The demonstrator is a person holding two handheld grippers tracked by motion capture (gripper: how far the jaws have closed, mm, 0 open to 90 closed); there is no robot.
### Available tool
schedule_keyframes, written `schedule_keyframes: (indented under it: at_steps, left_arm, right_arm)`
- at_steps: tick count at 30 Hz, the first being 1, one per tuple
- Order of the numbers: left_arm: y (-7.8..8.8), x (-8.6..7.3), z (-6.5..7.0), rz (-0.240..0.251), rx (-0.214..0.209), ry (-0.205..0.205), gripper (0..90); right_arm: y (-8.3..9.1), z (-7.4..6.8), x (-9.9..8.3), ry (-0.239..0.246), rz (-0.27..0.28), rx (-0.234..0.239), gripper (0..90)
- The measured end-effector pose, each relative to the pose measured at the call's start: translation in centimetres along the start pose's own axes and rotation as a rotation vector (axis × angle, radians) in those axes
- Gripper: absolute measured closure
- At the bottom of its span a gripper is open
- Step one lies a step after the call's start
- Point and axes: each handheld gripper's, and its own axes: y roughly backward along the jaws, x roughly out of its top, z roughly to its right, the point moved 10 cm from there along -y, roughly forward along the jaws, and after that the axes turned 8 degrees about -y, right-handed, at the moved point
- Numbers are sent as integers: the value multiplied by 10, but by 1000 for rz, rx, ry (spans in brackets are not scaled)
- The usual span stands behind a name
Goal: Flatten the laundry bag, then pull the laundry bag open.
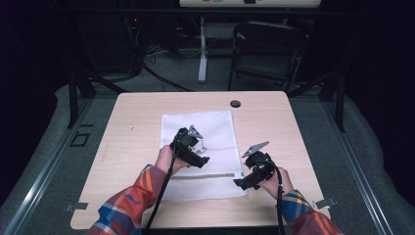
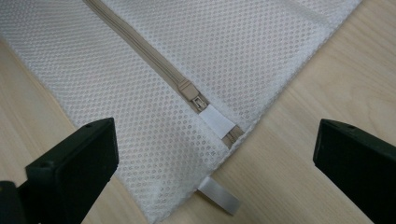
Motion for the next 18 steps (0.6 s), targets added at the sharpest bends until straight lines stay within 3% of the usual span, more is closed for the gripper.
schedule_keyframes:
  at_steps: [9,14,18]
  left_arm:
    - [-9,2,15,-1,-35,-17,66]
    - [-15,6,27,12,-57,-31,71]
    - [-21,8,36,14,-83,-44,80]
  right_arm:
    - [1,5,0,-3,-4,-26,9]
    - [2,6,2,-20,12,-19,27]
    - [1,6,4,-28,20,-25,118]
